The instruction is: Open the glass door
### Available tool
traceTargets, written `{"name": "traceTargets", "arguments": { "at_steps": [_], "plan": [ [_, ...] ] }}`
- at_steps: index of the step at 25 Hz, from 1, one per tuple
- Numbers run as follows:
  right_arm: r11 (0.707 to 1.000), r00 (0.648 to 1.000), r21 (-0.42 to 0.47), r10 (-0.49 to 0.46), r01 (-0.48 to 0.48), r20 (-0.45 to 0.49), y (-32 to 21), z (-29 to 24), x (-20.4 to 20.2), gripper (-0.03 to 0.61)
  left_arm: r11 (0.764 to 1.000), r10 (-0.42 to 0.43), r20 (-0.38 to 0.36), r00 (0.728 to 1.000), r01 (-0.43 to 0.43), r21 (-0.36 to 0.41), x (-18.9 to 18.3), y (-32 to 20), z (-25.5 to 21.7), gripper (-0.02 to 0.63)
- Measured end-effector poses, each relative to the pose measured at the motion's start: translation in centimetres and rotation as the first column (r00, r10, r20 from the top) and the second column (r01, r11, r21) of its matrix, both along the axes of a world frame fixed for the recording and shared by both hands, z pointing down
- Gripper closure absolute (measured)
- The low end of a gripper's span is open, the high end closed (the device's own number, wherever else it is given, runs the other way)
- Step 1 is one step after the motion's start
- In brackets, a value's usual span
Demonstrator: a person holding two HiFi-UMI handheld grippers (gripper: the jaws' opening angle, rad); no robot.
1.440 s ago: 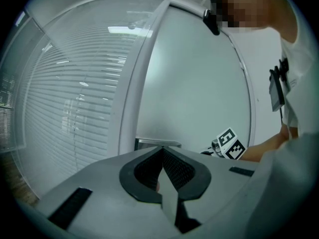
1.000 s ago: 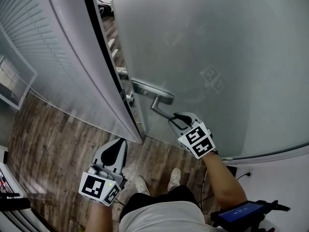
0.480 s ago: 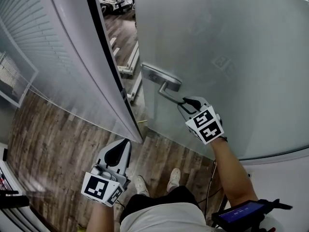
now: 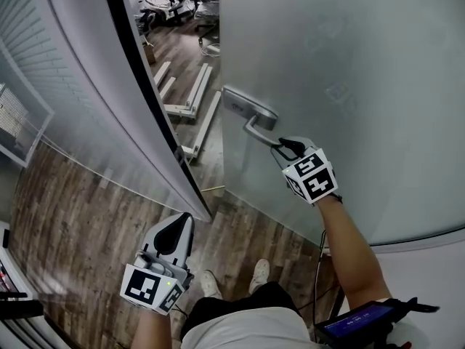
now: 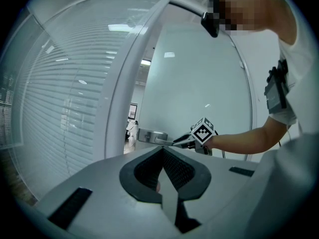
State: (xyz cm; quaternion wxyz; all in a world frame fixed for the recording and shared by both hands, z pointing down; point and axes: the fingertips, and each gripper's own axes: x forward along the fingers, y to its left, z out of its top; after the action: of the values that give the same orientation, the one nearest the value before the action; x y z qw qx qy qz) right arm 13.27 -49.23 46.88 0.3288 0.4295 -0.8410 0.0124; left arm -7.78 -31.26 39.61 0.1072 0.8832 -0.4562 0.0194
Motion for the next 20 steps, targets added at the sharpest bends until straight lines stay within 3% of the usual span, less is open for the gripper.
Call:
{"name": "traceTargets", "arguments": {
  "at_steps": [20],
  "plan": [
    [0.996,0.995,0.005,0.095,-0.095,-0.010,-8.7,0.1,6.6,0.476,0.999,-0.042,0.023,0.999,0.042,0.006,1.8,-3.0,0.2,0.612]
  ]
}}
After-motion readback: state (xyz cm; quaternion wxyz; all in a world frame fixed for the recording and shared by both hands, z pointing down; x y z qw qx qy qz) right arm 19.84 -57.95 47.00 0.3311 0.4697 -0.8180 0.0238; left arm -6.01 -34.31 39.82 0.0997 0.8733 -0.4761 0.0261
